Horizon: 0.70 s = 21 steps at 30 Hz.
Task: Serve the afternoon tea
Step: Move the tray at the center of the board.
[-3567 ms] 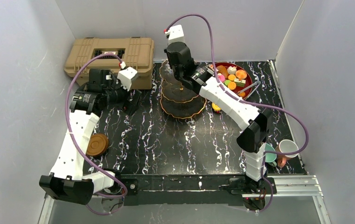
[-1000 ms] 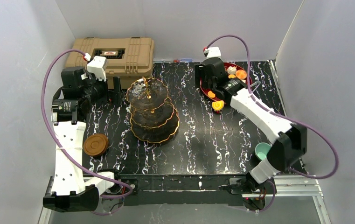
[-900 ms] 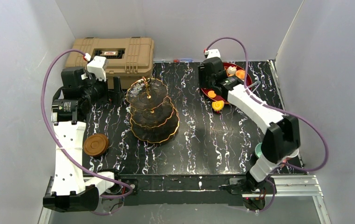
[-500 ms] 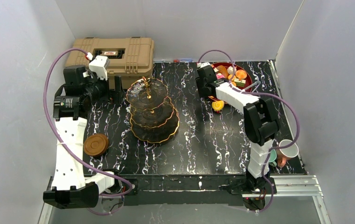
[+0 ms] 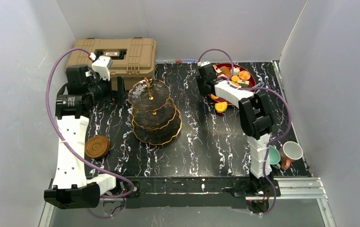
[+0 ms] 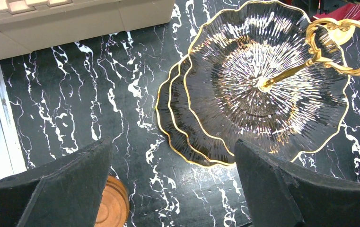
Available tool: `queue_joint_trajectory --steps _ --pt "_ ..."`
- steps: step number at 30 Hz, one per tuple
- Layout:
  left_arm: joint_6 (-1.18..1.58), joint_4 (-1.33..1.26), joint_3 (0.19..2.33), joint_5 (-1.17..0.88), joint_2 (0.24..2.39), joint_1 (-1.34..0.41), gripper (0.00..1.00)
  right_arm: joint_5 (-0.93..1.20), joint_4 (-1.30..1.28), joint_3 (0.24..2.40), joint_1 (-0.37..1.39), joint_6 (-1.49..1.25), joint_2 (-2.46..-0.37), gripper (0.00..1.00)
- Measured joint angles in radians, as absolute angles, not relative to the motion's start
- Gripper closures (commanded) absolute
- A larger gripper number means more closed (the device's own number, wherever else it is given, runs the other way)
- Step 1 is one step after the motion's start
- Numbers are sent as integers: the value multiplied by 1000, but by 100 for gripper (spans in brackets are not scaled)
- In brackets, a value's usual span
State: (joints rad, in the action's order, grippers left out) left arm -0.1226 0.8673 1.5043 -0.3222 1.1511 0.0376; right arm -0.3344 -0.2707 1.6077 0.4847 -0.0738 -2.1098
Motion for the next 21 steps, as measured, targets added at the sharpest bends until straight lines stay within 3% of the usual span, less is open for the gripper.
queue_joint_trajectory --steps 12,21 --pt "-134 863 1504 -323 1161 38 2 -299 -251 1620 479 -86 -2168 60" --pt "-138 861 1504 -323 1161 38 2 -303 -201 1581 474 -101 -2164 92"
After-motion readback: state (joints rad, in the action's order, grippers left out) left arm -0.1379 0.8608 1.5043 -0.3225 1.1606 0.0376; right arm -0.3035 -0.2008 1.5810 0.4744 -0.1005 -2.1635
